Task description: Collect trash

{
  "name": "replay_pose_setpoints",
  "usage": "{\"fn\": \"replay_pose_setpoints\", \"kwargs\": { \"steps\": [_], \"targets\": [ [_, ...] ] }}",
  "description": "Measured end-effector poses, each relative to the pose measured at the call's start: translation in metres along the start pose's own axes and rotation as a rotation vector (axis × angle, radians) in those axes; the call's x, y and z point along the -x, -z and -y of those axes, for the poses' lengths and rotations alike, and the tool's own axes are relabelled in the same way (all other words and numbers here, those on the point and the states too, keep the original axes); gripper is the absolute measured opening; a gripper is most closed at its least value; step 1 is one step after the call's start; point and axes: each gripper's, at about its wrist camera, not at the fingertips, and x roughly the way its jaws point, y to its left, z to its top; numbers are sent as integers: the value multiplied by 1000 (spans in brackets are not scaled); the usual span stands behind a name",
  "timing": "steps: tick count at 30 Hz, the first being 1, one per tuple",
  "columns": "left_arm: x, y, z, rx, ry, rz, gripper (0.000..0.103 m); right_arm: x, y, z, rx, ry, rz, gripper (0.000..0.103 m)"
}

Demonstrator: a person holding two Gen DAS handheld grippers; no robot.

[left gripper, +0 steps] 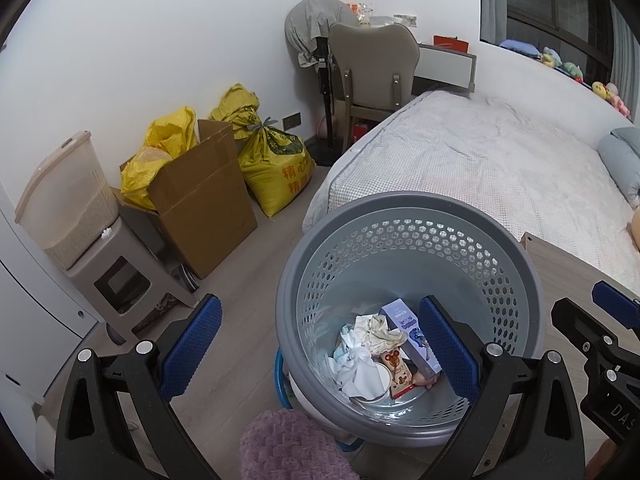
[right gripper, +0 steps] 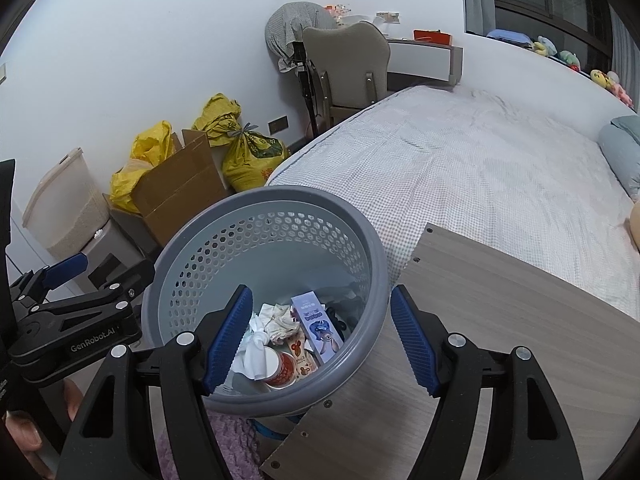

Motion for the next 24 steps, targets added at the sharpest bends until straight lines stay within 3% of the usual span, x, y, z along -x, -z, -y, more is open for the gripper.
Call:
{"fn": "replay_pose_setpoints", "kwargs": {
  "steps": [24],
  "targets": [
    [-1,1,-1,16,18,-10,97,-1,1,-2,4,-2,0,69]
  ]
}}
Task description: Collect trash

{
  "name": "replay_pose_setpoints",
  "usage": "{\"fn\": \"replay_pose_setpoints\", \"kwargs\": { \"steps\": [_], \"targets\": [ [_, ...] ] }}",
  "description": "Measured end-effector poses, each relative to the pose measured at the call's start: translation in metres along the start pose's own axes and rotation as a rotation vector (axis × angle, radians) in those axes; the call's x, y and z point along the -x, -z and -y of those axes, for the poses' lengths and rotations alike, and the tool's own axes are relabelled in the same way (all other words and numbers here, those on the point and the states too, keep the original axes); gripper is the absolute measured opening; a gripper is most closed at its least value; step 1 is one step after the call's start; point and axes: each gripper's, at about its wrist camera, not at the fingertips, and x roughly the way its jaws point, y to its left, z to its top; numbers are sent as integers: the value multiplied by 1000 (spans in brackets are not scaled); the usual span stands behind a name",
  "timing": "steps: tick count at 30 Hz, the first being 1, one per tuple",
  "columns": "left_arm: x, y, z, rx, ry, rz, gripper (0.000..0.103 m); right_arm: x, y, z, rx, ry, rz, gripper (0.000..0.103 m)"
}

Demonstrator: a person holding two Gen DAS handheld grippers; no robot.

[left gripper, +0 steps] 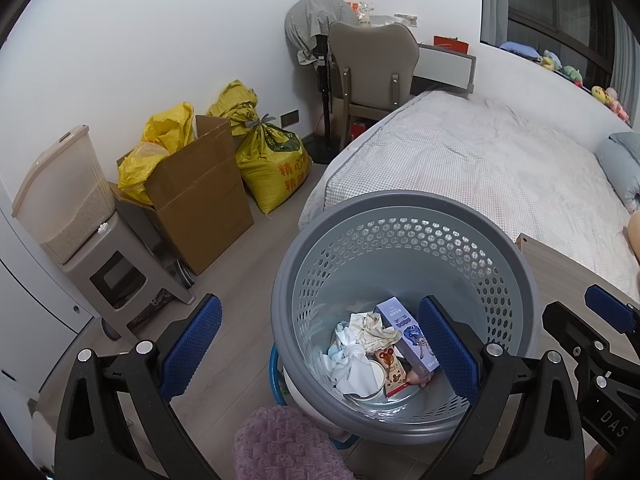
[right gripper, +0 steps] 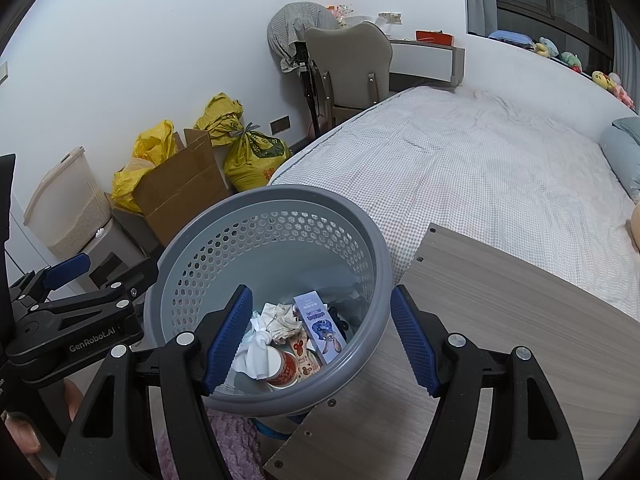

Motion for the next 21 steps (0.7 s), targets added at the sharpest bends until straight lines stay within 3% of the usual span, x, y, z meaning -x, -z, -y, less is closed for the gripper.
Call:
{"fn": "replay_pose_setpoints", "kwargs": {
  "steps": [21],
  "targets": [
    [1,4,3,3,4,-2,97,0,0,-2,0,1,2,69]
  ]
}}
